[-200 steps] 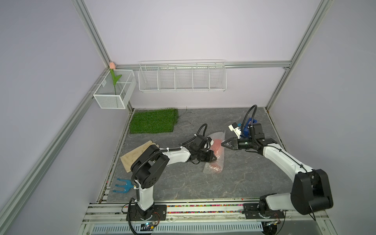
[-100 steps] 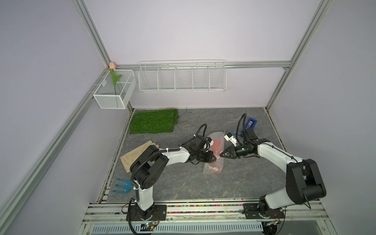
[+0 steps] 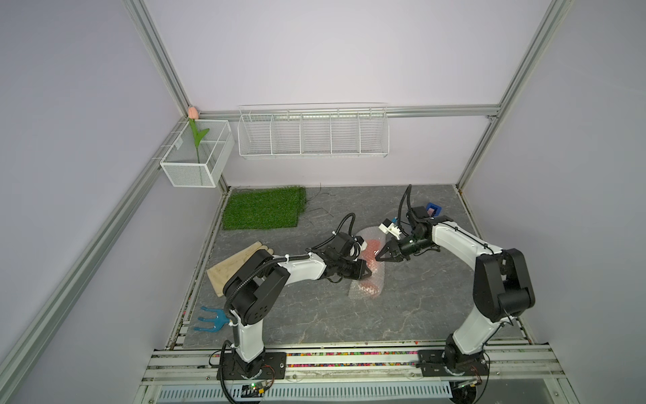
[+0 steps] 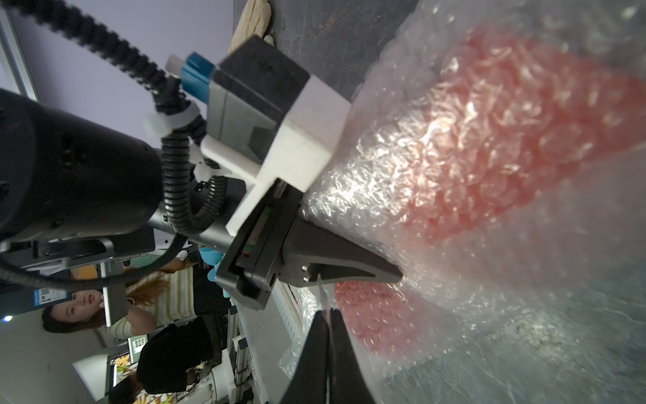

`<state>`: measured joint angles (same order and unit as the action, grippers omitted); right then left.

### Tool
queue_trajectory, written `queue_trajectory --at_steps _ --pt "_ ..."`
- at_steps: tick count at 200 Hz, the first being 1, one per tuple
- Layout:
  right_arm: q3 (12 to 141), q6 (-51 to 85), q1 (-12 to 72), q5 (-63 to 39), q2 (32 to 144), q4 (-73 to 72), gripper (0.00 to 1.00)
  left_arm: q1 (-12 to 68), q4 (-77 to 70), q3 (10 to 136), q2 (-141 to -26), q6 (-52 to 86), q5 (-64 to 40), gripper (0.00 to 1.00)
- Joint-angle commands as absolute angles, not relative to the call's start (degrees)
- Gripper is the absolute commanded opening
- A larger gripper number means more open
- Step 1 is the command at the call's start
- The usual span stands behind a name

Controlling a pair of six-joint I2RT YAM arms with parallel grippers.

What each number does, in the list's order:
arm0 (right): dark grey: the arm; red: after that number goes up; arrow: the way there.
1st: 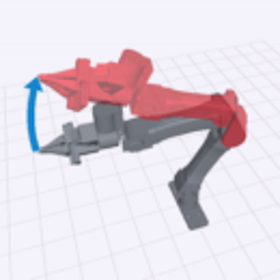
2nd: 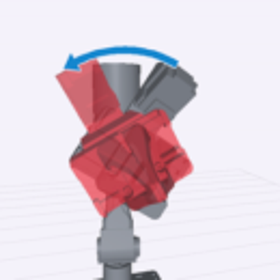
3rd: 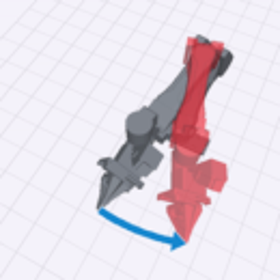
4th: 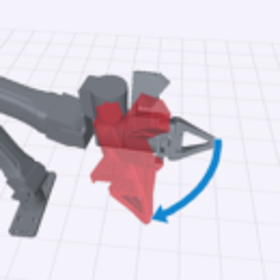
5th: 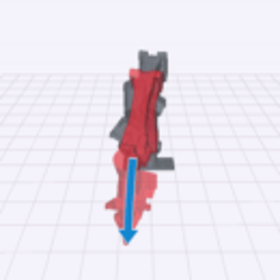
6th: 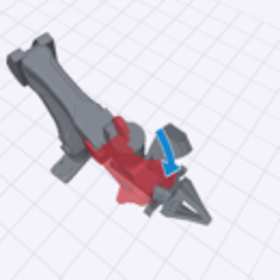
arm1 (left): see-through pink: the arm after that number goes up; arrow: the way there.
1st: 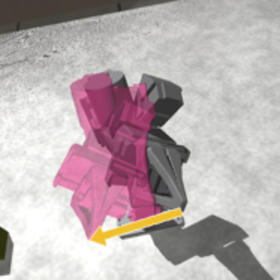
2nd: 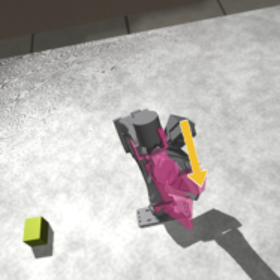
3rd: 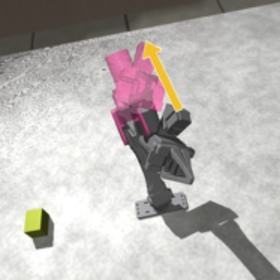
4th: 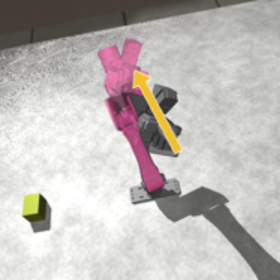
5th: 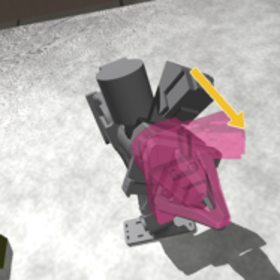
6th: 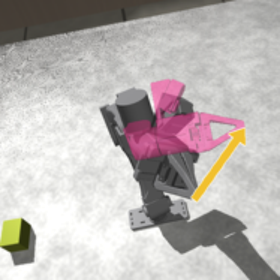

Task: Wrap wine glasses in bubble wrap
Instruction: Stick the tape on the bubble wrap.

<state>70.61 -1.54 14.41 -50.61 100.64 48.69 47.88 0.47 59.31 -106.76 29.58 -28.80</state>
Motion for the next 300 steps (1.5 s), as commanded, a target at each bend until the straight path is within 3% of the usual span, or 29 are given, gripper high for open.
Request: queue_trajectory --at_steps 1,210,300 --pt "74.14 -6.14 15.02 -50.66 103.58 56.36 0.07 47.90 7.12 56.46 -108.12 27.95 -27.33 0.13" --pt "87.93 -6.31 15.27 -42.39 115.15 65.40 0.10 47.89 6.46 55.32 -106.56 28.52 -27.65 0.13" --pt "89.56 -9.70 17.21 -46.16 114.11 68.47 0.08 47.90 7.03 55.99 -106.81 28.47 -27.50 0.13"
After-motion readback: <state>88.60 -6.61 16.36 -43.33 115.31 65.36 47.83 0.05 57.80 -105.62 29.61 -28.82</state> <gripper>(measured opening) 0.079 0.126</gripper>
